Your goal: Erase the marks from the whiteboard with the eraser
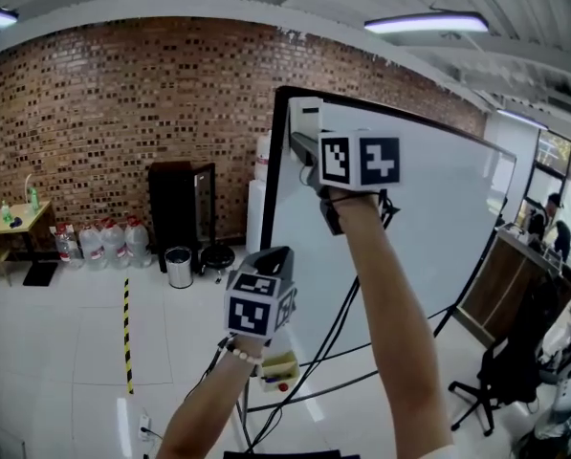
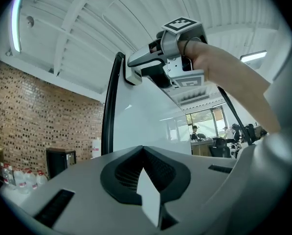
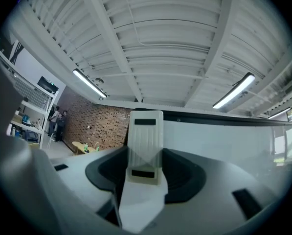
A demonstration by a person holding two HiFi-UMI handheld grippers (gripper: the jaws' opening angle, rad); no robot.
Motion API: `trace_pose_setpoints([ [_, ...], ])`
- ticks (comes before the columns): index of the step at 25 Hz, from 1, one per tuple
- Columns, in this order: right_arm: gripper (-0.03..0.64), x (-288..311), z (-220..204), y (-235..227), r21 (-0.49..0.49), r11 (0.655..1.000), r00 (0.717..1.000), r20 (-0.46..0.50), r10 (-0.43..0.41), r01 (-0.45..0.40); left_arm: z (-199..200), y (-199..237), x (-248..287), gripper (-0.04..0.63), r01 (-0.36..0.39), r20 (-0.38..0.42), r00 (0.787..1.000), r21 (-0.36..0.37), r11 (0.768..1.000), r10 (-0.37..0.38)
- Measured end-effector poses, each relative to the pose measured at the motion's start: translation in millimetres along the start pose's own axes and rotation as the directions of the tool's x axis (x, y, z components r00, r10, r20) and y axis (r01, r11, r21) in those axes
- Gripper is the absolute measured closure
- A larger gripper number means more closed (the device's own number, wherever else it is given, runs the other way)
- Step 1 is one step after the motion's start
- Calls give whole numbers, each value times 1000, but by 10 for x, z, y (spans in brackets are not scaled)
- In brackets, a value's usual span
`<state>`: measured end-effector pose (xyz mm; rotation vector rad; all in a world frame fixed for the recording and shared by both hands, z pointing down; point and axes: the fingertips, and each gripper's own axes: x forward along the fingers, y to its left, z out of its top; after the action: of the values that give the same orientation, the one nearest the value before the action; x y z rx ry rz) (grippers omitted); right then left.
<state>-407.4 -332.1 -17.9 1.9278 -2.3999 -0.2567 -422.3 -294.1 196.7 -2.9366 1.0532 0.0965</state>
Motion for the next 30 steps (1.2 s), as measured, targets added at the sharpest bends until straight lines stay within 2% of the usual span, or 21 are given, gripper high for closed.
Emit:
trace_pose_setpoints([
  [8, 373, -148, -81, -653, 60, 997, 999, 29, 43, -45, 42, -348, 263, 607, -61, 11, 998, -8, 998, 61],
  [18, 373, -402, -224, -1541, 80, 992, 995, 36, 92, -94, 58, -990, 748, 607, -140, 27, 990, -30, 990, 140],
  [24, 373, -554, -310, -2034, 80, 993, 996, 26, 84, -86, 68, -1368, 1042, 607, -145, 27, 989, -49, 988, 147],
  [30, 373, -653, -395, -2545, 84, 995, 998, 33, 56, -59, 245, -1604, 1390, 607, -132, 61, 989, -60, 989, 136],
])
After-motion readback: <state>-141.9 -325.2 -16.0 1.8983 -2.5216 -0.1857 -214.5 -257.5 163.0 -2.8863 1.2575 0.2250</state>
